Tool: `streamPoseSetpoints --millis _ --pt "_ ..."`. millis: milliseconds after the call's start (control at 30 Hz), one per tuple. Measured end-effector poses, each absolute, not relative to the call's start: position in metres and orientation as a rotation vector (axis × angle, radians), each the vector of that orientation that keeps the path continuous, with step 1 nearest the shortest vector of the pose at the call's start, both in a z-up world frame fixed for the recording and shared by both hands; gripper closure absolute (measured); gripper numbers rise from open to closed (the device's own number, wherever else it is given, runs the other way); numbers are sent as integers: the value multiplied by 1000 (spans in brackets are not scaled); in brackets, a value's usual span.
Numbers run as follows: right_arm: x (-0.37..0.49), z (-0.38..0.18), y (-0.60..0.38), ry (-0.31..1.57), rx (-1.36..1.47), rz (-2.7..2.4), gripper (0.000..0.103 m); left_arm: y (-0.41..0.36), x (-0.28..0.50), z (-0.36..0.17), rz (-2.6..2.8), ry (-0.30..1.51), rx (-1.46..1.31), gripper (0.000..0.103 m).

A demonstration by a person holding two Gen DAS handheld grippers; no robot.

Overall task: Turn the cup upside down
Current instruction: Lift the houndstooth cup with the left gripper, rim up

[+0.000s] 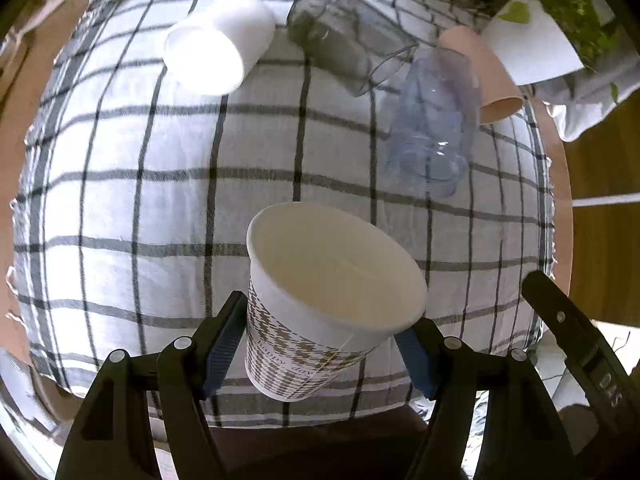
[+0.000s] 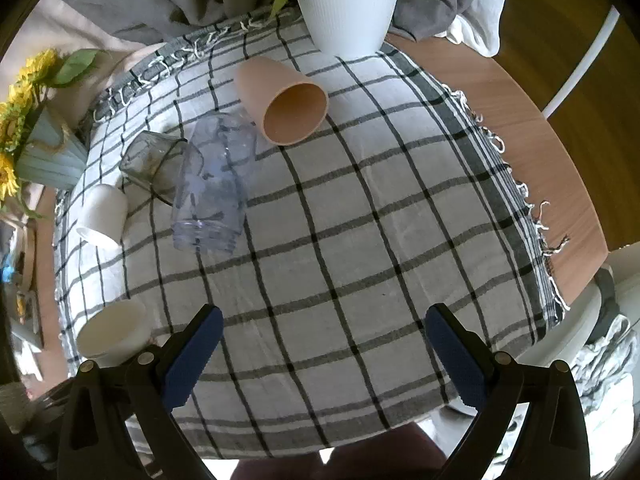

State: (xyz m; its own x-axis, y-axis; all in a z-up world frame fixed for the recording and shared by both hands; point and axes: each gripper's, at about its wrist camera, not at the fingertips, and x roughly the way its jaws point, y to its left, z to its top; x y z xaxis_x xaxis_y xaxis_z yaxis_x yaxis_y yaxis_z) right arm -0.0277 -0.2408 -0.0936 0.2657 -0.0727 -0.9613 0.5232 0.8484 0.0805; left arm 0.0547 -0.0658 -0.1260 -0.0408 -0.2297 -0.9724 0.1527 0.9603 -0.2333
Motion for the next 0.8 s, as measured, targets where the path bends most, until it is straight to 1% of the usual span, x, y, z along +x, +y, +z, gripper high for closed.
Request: streamPoseSetpoints --millis 500,567,600,800 --pt "-26 -102 -234 1256 395 -463 1 -62 76 -146 -299 1599 -46 32" --pt "-27 -103 -233 1261 394 -467 1 -64 77 -147 -305 1601 -30 23" --pt "-27 -103 -233 1262 395 -469 2 -65 77 -147 -306 1596 -23 21" --pt "-29 -101 -230 1255 378 -487 1 -67 75 -141 -308 1564 40 20"
